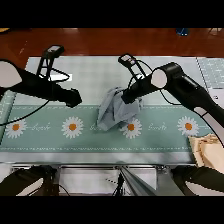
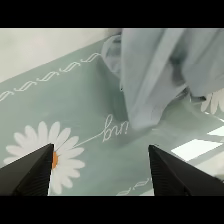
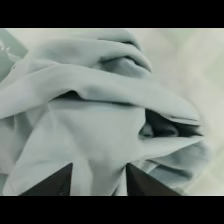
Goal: Fold the shirts.
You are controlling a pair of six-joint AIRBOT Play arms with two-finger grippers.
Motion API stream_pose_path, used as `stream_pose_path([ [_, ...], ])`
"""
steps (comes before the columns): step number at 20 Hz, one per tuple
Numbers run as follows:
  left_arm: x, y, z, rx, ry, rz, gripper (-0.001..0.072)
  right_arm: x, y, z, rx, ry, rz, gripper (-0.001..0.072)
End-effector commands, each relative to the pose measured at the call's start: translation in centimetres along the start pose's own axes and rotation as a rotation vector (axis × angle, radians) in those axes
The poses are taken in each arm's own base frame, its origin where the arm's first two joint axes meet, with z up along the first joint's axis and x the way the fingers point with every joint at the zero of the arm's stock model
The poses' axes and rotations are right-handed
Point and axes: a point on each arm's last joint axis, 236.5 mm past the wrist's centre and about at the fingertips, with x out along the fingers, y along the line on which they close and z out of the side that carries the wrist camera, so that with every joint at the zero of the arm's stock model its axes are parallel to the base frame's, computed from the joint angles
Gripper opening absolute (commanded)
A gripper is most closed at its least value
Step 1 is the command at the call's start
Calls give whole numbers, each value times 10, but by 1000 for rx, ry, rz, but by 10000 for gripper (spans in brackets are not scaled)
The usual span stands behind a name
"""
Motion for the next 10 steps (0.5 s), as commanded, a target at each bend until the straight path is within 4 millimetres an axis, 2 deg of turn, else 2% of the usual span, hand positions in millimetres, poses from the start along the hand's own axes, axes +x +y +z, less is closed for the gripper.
stream_pose_path([
  [1,29,1,-1,-36,6,-30,714,-29,-36,16,45,-88,-87,450],
  [3,46,4,-6,-28,50,-30,714,-61,-70,19,104,-149,-142,462],
  [5,63,-1,-14,-30,106,-72,714,-89,-114,10,184,-181,-217,462],
  [6,72,-8,-20,-30,132,-111,714,-101,-142,-2,249,-176,-252,463],
  [8,85,-17,-31,-31,173,-170,714,-113,-183,-34,376,-132,-287,481],
  [10,99,-18,-45,-30,208,-195,714,-119,-210,-64,492,-106,-275,481],
])
